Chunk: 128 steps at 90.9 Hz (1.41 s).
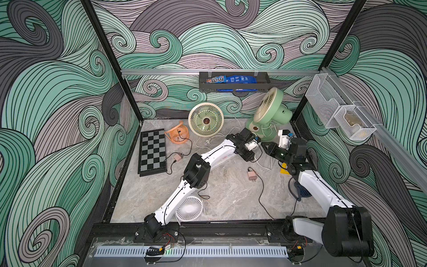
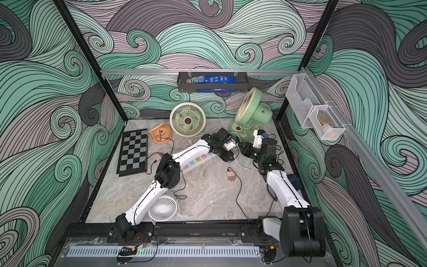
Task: Unplug the desk fan from the power strip
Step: Place the plug at the center of the board, then reset both arms
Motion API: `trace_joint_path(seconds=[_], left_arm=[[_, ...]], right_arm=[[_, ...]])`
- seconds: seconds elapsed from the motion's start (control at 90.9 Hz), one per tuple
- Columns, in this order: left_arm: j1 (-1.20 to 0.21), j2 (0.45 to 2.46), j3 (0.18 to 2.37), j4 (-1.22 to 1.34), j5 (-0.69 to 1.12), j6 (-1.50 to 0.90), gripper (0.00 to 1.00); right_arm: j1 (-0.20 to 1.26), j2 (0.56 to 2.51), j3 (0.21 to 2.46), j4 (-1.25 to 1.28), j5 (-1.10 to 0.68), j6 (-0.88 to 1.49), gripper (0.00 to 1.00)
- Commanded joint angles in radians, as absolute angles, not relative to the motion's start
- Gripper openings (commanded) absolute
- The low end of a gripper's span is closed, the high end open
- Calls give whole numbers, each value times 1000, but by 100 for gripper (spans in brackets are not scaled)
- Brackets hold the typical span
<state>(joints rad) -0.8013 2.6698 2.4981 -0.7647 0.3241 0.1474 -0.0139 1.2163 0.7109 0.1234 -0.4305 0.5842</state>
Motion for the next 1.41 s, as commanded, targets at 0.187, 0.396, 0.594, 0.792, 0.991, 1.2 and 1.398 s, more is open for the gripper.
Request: trace_joint_path(seconds=[0.187, 0.396, 0.594, 0.792, 0.991, 1.2, 1.398], left_arm=[[-792, 2574, 2539, -789, 356, 193, 53], [-777, 2495, 2539, -810, 385, 211, 60], [-741, 2424, 2526, -836, 420, 206, 68], [-675, 2294, 2382, -784, 443, 179, 76], [-581, 2156, 2209, -811, 474, 182, 85], [-448, 1962, 1943, -748, 443, 173, 96], [-300, 1780, 1607, -636, 446, 186, 99]], right_arm=[[-50, 1227, 716, 123, -459, 564, 32], [-75, 1265, 737, 138, -500, 566, 40], [-88, 1298, 768, 135, -506, 549, 44], [-99, 1337, 797, 135, -510, 513, 50], [-113, 1377, 820, 133, -484, 456, 60], [-126, 1402, 792, 208, -451, 411, 74], [-129, 1433, 751, 301, -426, 375, 84]])
